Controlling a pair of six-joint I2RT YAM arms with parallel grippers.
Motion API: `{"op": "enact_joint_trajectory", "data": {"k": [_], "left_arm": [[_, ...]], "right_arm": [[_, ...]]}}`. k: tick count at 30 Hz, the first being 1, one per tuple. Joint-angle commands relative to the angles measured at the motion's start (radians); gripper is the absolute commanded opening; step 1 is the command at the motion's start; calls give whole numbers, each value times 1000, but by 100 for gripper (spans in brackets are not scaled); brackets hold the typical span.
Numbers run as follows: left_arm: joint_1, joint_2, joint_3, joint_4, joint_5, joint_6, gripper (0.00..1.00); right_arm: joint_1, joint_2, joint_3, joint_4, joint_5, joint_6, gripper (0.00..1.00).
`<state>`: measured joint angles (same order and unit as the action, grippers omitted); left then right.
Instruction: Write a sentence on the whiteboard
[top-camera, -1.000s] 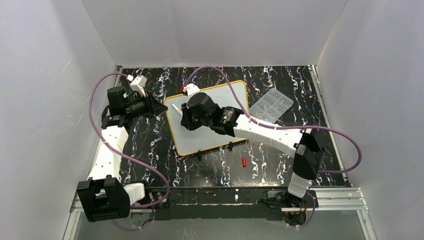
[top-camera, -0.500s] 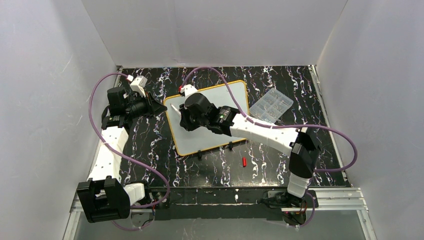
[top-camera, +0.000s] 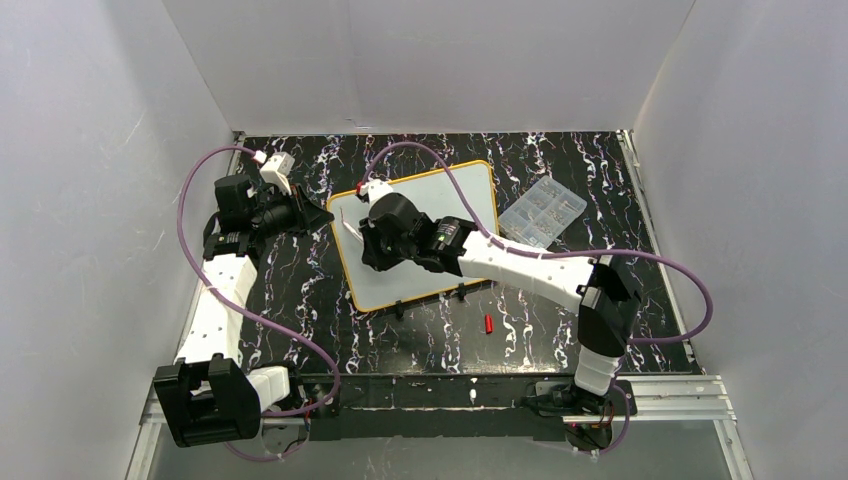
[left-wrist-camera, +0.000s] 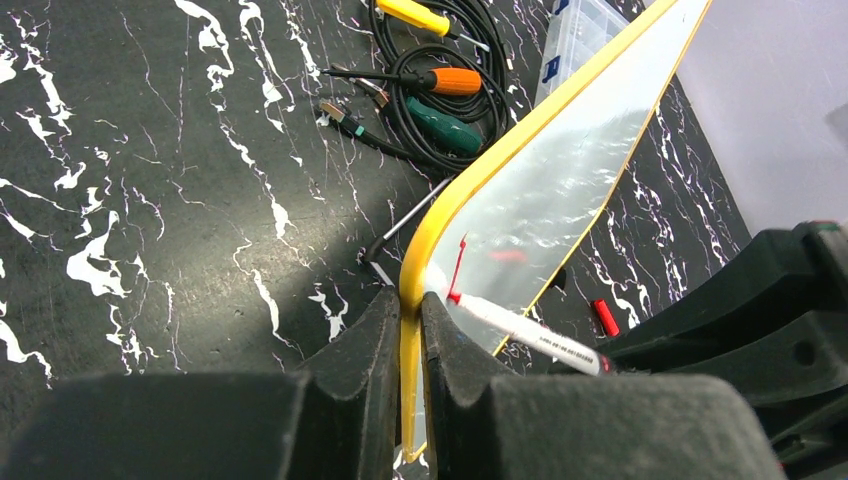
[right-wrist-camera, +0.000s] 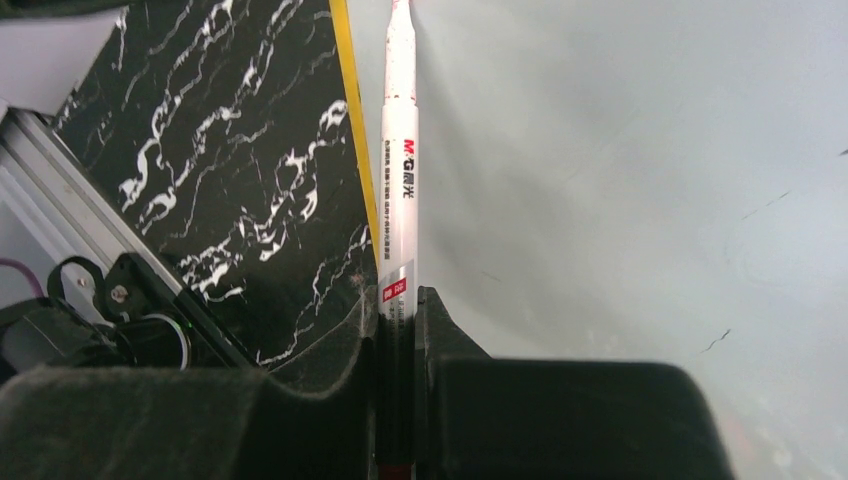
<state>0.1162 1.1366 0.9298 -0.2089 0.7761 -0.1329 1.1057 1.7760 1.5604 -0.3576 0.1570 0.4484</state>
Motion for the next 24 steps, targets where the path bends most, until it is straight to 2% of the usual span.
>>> {"op": "enact_joint_trajectory", "data": {"k": [1,7,14,24], "left_arm": [[3,-43,-3,-9,18,11,1],[3,-42,-3,-9,18,12,0],[3,-42,-5,-9,15,13,0],[3,-43,-7,-9,18,13,0]], "right_arm": [[10,-4,-22,-32,-26,16,1],[22,-11,-25,-36,-22,14,1],[23,-75,-58,76,25,10,1],[23,-39,-18,68,66,-4,1]]}}
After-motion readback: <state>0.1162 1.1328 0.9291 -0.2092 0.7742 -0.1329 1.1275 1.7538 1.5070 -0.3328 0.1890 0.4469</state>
